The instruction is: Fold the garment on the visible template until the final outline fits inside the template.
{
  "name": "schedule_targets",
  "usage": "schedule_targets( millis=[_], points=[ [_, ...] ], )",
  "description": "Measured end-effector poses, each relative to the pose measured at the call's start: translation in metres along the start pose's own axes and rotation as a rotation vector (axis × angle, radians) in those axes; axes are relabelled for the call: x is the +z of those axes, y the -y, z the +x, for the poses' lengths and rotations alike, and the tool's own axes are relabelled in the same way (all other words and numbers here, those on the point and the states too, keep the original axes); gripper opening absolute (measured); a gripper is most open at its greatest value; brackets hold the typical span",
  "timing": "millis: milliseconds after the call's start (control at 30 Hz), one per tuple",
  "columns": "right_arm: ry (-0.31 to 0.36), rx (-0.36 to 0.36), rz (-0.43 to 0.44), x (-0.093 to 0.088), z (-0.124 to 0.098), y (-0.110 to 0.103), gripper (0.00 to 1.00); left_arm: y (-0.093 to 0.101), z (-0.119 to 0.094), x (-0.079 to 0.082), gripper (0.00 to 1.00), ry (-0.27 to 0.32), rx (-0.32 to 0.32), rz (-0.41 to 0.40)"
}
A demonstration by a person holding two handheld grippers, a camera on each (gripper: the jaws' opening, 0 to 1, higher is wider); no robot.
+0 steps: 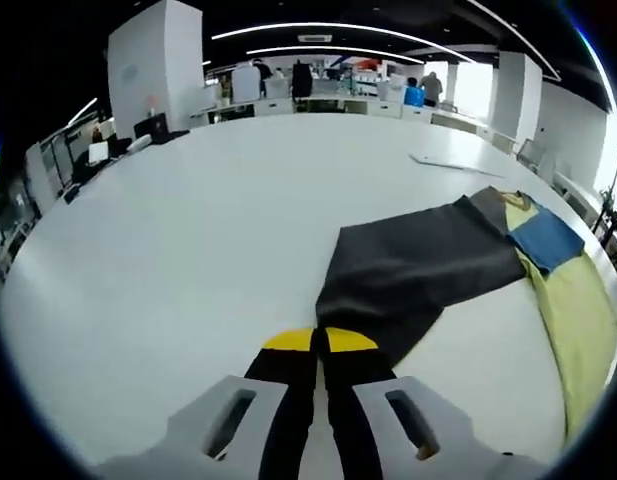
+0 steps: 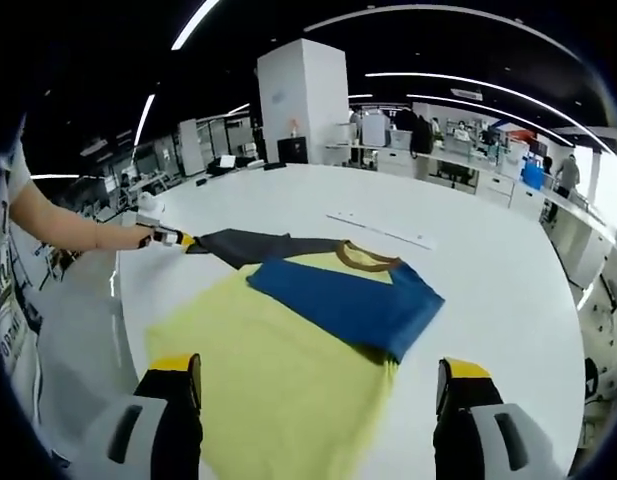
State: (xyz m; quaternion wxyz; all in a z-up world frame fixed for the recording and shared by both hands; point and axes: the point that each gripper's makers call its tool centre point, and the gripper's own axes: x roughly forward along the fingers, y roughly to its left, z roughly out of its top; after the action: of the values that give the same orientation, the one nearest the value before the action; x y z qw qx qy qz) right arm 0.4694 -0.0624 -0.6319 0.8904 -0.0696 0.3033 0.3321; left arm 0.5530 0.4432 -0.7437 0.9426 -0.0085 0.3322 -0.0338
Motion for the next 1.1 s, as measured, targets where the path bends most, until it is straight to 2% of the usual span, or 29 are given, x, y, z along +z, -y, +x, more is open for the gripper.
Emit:
schedule_targets(
  millis=[67, 167, 467, 533, 567, 700, 900, 1033, 1100],
  points=[
    [0.006, 0.015, -0.014, 0.001, -0.001, -0.004, 0.99, -0.001, -0.002, 0.0, 0.0, 0.007, -0.005, -0.043],
    [0.004, 0.034, -0.025, 0.0, -0.002, -0.009, 0.99, -0.001, -0.005, 0.001, 0.0, 0.019, 0.002, -0.045],
    [0.013, 0.078, -0.054, 0.0, -0.004, -0.023, 0.99, 0.0, -0.016, -0.009, 0.0, -0.006, 0.012, -0.014],
    [0.01, 0.082, -0.058, -0.001, -0.004, -0.024, 0.99, 0.0, -0.018, -0.008, 0.0, -0.003, 0.008, -0.029],
    [0.01, 0.088, -0.061, -0.001, -0.005, -0.026, 0.99, 0.001, -0.019, -0.007, 0.0, 0.007, -0.001, -0.067],
    [-0.004, 0.089, -0.072, -0.005, -0.006, -0.027, 0.99, -0.001, -0.023, -0.004, 0.0, 0.033, 0.014, -0.118],
    [-0.019, 0.08, -0.118, -0.01, -0.007, -0.029, 0.99, 0.005, -0.026, 0.0, 0.0, 0.04, 0.017, -0.084],
    [-0.022, 0.08, -0.114, -0.012, -0.007, -0.029, 0.99, 0.01, -0.028, 0.006, 0.0, 0.039, 0.015, -0.026],
    [-0.016, 0.08, -0.11, -0.011, -0.007, -0.03, 0.99, 0.014, -0.03, 0.012, 0.0, 0.053, 0.004, -0.029]
  ],
)
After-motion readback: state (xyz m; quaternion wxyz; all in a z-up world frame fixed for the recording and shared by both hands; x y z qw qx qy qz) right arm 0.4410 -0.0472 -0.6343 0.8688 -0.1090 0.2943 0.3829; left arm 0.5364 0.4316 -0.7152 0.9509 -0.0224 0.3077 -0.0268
